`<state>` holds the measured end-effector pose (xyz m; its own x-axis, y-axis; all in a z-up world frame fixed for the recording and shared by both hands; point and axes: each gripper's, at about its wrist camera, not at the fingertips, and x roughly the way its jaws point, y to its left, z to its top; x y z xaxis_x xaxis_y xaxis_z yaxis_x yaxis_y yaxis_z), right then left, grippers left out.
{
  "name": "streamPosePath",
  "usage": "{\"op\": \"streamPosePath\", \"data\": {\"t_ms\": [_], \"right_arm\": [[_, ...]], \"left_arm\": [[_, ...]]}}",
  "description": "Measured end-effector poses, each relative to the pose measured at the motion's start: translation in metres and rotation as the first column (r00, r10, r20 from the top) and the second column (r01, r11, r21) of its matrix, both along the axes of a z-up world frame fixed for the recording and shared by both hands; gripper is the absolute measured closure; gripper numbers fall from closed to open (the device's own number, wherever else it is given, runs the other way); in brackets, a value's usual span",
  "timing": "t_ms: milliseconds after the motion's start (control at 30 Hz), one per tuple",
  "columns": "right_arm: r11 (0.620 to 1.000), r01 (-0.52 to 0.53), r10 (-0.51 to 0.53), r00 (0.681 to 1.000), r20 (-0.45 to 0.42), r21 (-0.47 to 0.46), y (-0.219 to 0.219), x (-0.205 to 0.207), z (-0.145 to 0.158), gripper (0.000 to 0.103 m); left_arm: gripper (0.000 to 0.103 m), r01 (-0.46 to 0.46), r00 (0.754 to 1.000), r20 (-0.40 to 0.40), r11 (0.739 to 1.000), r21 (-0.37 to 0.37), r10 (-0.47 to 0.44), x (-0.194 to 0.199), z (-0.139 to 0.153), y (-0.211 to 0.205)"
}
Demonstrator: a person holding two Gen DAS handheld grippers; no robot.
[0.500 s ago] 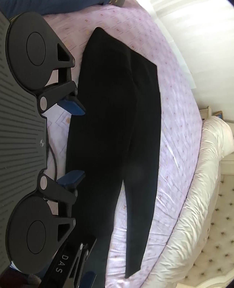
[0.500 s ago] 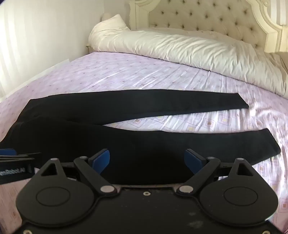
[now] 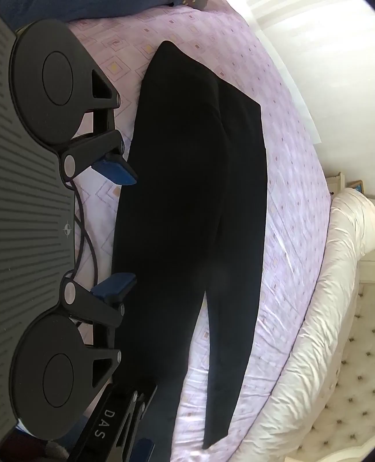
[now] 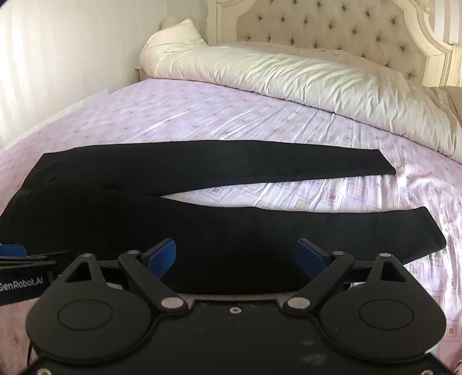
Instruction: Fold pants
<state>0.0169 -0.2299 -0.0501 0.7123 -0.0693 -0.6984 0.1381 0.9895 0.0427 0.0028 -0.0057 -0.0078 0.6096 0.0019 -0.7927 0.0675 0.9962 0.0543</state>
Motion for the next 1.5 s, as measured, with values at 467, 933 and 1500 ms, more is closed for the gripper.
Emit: {"op": "streamPosePath", "data": {"t_ms": [467, 933, 1500], "right_arm": [[1.000, -0.004, 0.003, 0.999, -0.035, -0.024, 0.000, 0.008, -0.003, 0.008], [0.999, 0.021, -0.023, 0.998, -0.066, -0.030, -0.002, 0.015, -0.006, 0.008], [0.999, 0.029, -0.032, 0.997, -0.076, -0.031, 0.001, 0.013, -0.009, 0.008]], "left_arm": [[0.037, -0.016, 1.000, -0.018, 1.000, 0.003, 0.016, 0.004, -0.006, 0.002], [0.037, -0.012, 1.000, -0.027, 1.000, 0.016, 0.013, 0.005, -0.013, 0.005], [0.037, -0.004, 0.999, -0.036, 1.000, 0.027, 0.005, 0.005, -0.014, 0.005]]}}
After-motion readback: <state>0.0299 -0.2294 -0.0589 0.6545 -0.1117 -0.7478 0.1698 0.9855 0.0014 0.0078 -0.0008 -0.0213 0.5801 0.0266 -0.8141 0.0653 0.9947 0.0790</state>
